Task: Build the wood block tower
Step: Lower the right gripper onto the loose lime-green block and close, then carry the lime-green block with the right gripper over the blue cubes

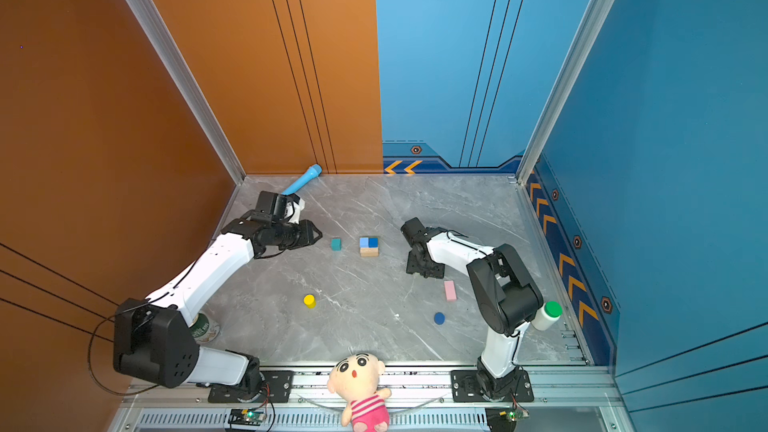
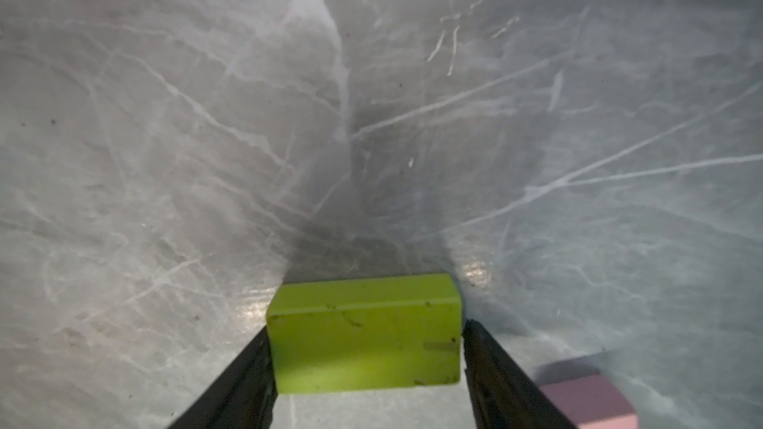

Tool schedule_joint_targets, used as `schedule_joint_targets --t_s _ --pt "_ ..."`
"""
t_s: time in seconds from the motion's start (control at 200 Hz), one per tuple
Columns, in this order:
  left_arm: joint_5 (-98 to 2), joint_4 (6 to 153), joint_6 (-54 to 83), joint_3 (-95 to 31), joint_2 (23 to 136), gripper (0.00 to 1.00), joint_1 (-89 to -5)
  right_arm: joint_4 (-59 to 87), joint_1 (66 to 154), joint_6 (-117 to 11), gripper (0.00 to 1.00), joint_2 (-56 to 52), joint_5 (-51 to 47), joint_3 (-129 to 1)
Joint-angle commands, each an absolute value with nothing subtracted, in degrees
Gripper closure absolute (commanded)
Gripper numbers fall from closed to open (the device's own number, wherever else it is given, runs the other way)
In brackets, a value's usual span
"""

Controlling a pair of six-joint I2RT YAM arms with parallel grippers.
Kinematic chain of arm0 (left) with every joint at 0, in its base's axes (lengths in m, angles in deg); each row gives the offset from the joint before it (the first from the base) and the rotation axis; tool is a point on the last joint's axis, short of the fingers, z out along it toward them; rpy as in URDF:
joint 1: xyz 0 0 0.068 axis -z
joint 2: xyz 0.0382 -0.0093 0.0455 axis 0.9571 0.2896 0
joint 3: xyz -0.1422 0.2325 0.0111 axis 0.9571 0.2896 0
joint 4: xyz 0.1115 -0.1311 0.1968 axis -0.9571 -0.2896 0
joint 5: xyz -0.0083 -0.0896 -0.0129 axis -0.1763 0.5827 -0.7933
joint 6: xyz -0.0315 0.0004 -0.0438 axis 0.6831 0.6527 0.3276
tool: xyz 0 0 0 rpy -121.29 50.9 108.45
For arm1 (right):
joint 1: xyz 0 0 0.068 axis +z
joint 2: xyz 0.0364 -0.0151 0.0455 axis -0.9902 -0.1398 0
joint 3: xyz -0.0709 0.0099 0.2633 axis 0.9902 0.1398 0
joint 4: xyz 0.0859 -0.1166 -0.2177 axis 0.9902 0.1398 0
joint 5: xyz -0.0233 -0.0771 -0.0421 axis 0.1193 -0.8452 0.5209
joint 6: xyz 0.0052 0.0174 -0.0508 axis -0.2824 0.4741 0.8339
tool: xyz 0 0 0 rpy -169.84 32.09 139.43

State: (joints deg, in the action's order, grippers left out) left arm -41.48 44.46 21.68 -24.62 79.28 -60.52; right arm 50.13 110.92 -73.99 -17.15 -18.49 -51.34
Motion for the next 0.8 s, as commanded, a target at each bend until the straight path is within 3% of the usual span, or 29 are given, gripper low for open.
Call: schedule_joint_targets --t_s 0.0,0.175,0.501,0.796 --pt "-40.30 44.81 21.84 -24.24 79.94 0.57 -61.13 50.13 110.63 -74.45 0.29 -16.31 -18.29 -50.50" --pt "-40.34 44.79 21.84 -24.15 79.87 0.57 -61.13 50.13 110.53 -74.36 0.31 -16.57 -18.03 -50.68" --pt "-40.32 44.79 21.84 -24.09 79.86 0.58 -61.12 51.26 110.81 -74.13 0.49 -15.45 -17.95 -51.60" --pt "-40.57 44.83 21.53 -23.82 79.60 0.58 -61.23 60.07 115.03 -72.17 0.50 -16.31 -20.09 -62.81"
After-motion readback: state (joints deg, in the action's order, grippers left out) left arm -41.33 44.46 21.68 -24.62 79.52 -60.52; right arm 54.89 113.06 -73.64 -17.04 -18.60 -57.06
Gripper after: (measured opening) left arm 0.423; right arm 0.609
